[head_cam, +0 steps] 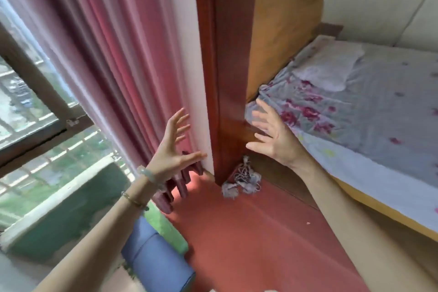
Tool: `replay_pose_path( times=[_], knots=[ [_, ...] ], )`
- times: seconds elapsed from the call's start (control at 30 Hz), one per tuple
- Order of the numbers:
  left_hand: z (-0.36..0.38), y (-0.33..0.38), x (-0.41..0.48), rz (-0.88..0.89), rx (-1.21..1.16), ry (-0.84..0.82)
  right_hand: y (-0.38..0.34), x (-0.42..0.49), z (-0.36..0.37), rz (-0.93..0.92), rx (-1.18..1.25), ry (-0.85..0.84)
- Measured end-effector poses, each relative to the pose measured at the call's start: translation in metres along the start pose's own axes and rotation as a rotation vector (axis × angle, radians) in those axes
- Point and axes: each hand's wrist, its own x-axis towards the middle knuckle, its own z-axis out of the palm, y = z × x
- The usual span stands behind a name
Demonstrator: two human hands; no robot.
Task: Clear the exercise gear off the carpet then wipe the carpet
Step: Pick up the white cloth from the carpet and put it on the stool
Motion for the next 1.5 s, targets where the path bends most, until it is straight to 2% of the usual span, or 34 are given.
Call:
replay_pose_path(
  times=[0.33,0.53,0.73,0.93,1.13,1.5],
  knots=[
    [0.246,0.100,0.021,0.178,-0.134,-0.459,0.010,-0.206,-0.191,0.100,-0.045,0.489],
    [0.418,0.172,-0.019,0.229,-0.246,-0.659,0.025,-0.348,-0.295,0.162,-0.065,0.741],
    [0.550,0.236,-0.058,0.275,-0.302,-0.859,0.035,-0.464,-0.370,0.173,-0.076,0.952],
    [0.659,0.287,-0.069,0.380,-0.279,-1.117,0.047,-0.548,-0.424,0.207,-0.109,1.165],
    [0.786,0.331,-0.073,0.431,-0.331,-1.305,0.059,-0.623,-0.485,0.280,-0.178,1.385],
    [1.003,0.421,-0.088,0.575,-0.377,-1.697,0.083,-0.716,-0.594,0.424,-0.187,1.780]
  ],
)
